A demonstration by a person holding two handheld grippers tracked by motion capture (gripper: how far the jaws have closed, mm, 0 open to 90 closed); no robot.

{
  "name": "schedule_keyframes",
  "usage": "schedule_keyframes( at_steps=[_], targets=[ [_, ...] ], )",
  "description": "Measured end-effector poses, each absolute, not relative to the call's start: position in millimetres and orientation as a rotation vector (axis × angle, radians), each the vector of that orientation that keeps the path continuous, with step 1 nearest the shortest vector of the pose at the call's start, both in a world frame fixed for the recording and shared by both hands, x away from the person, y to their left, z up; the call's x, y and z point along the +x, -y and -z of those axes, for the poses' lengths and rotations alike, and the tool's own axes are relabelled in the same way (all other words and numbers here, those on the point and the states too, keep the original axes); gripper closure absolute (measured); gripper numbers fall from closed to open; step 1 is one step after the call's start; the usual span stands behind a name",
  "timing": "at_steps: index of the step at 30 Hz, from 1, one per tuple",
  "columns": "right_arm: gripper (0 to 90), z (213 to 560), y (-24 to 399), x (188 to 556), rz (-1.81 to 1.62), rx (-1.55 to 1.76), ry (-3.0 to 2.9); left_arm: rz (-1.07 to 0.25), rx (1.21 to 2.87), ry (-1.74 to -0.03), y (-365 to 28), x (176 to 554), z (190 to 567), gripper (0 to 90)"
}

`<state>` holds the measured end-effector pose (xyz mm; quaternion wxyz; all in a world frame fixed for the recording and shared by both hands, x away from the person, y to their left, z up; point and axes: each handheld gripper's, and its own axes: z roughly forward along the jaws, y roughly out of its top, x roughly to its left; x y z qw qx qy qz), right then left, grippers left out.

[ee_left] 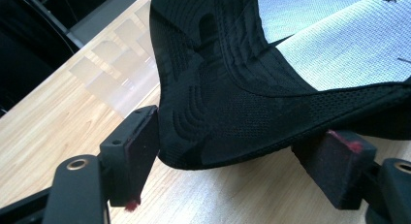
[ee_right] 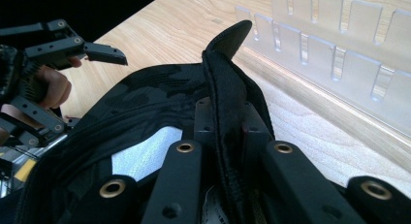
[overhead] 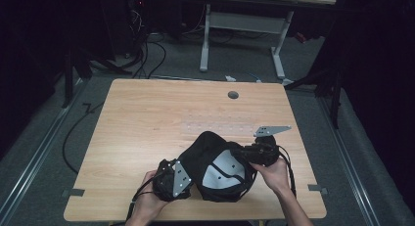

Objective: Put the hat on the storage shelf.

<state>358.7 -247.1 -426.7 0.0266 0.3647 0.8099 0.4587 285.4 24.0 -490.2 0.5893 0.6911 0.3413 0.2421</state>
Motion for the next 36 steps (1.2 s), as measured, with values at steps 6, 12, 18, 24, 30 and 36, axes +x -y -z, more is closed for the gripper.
schedule_keyframes(
  at_steps=[6, 12, 18, 24, 30, 36],
  targets=[
    [82.4, 432, 245, 358, -1.425, 1.097, -2.565, -0.507, 1.532, -0.837, -41, 291, 483, 29.2],
    [82.3, 429, 242, 359, -1.435, 1.097, -2.555, -0.502, 1.551, -0.815, -39, 288, 484, 36.3],
    [82.1, 426, 241, 362, -1.43, 1.096, -2.564, -0.495, 1.562, -0.798, -38, 286, 483, 42.3],
    [81.1, 427, 238, 365, -1.425, 1.104, -2.569, -0.496, 1.577, -0.802, -40, 291, 484, 53.4],
    [80.3, 431, 238, 366, -1.441, 1.129, -2.578, -0.492, 1.59, -0.788, -42, 287, 482, 59.1],
    [79.2, 432, 240, 366, -1.47, 1.138, -2.58, -0.464, 1.582, -0.788, -45, 286, 477, 62.2]
  ],
)
